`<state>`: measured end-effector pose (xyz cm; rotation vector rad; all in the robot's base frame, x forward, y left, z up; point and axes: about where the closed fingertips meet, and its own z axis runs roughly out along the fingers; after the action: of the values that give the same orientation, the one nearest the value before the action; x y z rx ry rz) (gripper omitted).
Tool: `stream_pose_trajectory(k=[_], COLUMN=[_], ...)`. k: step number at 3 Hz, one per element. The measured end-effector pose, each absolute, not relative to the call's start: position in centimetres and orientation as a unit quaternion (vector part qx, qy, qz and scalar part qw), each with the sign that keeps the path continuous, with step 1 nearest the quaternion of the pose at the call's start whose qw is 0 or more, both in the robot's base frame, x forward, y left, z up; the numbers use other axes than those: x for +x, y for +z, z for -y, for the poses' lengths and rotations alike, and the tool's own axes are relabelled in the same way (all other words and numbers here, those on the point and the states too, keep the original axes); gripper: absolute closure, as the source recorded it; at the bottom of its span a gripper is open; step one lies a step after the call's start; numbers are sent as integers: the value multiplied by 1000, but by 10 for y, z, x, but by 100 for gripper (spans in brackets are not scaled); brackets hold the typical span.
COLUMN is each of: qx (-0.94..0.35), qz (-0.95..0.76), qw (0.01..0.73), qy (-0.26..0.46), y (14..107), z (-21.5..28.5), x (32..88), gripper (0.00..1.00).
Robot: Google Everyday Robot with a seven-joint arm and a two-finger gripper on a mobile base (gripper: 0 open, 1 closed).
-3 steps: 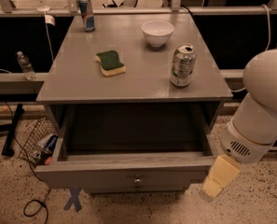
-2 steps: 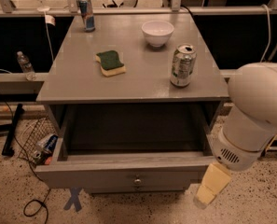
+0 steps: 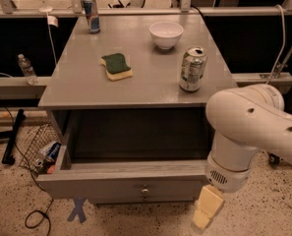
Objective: Close top drawer
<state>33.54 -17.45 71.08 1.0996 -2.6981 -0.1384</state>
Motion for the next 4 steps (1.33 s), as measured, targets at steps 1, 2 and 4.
stream_pose_trajectory(k=[1,2,4], qx=[373,373,362], qz=[918,919,924], qw=[121,105,105], qy=[-60,-67,-66], y=[688,677,671], z=[165,159,160], x=[328,332,331], gripper=[26,57,100])
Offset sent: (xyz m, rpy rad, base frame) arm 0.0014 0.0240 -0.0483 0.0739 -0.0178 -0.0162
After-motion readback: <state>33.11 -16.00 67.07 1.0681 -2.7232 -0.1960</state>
